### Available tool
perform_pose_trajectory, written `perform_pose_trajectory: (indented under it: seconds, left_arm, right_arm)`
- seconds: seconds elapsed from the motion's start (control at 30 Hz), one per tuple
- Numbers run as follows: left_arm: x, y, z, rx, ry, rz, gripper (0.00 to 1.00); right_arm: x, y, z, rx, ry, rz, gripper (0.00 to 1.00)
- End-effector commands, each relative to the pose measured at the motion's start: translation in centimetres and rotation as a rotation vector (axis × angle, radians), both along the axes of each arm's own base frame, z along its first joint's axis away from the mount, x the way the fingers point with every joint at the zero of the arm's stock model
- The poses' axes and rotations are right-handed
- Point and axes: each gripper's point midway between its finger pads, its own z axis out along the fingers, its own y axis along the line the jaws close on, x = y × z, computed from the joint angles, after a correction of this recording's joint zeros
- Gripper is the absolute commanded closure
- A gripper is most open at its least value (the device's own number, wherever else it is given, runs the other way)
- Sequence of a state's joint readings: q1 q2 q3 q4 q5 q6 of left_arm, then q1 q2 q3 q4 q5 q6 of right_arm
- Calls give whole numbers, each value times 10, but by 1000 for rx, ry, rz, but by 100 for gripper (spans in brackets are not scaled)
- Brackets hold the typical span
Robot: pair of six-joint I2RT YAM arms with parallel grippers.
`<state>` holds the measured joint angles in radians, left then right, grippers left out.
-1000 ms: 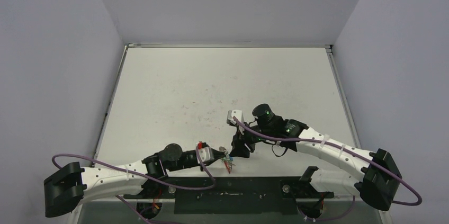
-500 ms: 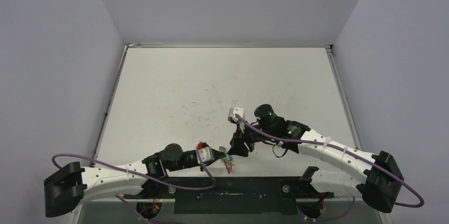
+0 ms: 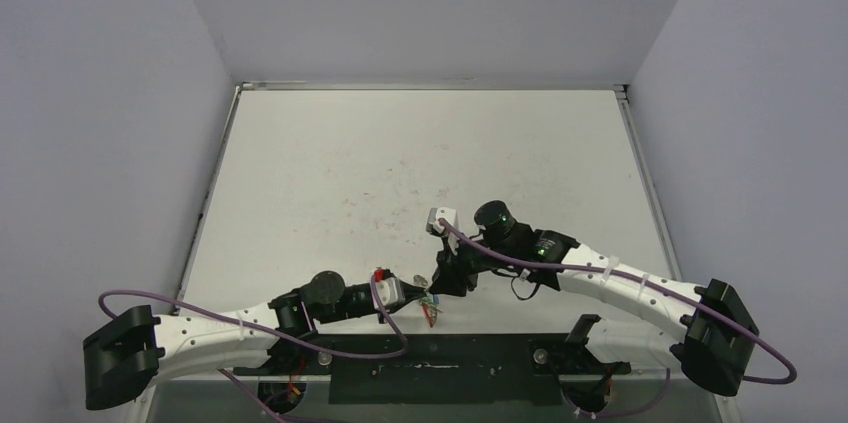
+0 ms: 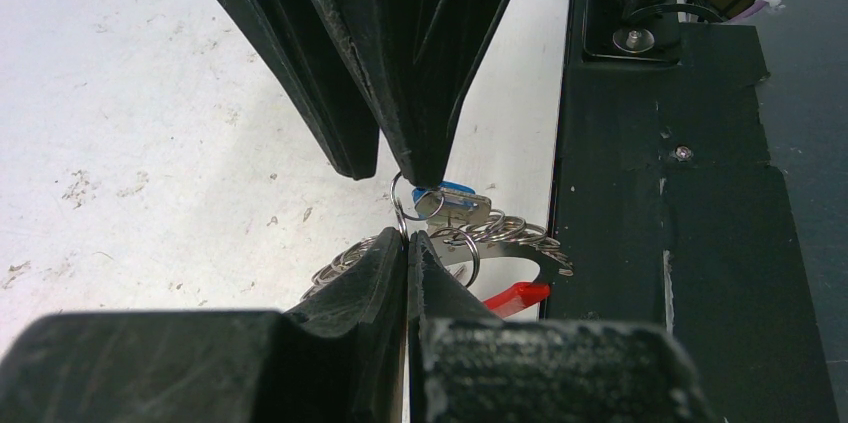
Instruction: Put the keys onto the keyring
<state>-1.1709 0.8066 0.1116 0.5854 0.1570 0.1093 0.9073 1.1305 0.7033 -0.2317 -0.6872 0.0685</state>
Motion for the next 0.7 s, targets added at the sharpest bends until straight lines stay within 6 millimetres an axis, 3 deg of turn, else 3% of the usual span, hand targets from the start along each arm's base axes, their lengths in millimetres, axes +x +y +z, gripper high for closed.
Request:
perform_pose_trajectory:
  seconds: [0.0,0.27,0.67]
  left_arm:
    - [2,-6,21,-60,-29,-1,100]
    - [3,-4,22,-64,-32,8,100]
    - [3,-1,28,-91,-37,21,100]
  right_arm:
    - [-2,10,4,37,-7,11,71]
    - [-1,7,3,18,-22,15,100]
    - [10,-9,-16,-52,-32,-50,100]
